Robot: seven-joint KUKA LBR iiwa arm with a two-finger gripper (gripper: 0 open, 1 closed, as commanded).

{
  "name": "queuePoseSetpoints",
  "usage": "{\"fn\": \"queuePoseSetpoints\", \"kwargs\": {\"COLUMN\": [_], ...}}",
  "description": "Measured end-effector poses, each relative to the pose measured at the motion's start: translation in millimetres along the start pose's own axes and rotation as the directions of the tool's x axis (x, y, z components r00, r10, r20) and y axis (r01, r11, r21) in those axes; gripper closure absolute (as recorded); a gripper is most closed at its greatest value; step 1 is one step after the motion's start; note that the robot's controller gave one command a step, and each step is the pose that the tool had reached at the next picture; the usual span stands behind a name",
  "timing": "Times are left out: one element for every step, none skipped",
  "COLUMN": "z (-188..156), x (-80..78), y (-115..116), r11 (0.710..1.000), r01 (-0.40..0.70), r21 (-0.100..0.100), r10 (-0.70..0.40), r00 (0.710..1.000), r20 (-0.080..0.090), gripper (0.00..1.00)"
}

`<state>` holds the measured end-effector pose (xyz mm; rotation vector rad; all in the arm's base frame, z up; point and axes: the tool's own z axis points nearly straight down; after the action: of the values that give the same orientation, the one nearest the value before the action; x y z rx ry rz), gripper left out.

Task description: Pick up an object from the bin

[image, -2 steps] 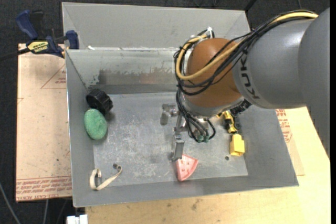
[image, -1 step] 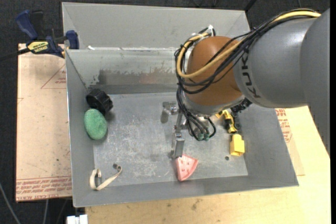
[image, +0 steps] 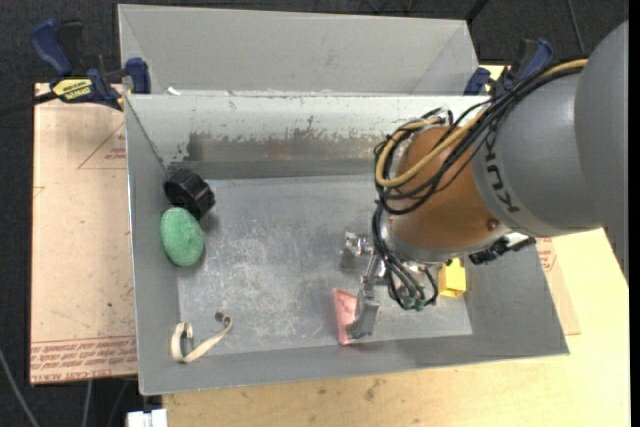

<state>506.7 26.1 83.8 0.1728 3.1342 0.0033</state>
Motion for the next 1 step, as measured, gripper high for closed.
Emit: {"fn": "queuePoseSetpoints", "kwargs": {"z": [-4.9], "x": [10.5], "y": [-15.4], "r11": [0.995], "r01": [0.104], "r21": [0.002], "r10": [-0.104], "r00": [0.995], "r20": [-0.004], "gripper": [0.0]}}
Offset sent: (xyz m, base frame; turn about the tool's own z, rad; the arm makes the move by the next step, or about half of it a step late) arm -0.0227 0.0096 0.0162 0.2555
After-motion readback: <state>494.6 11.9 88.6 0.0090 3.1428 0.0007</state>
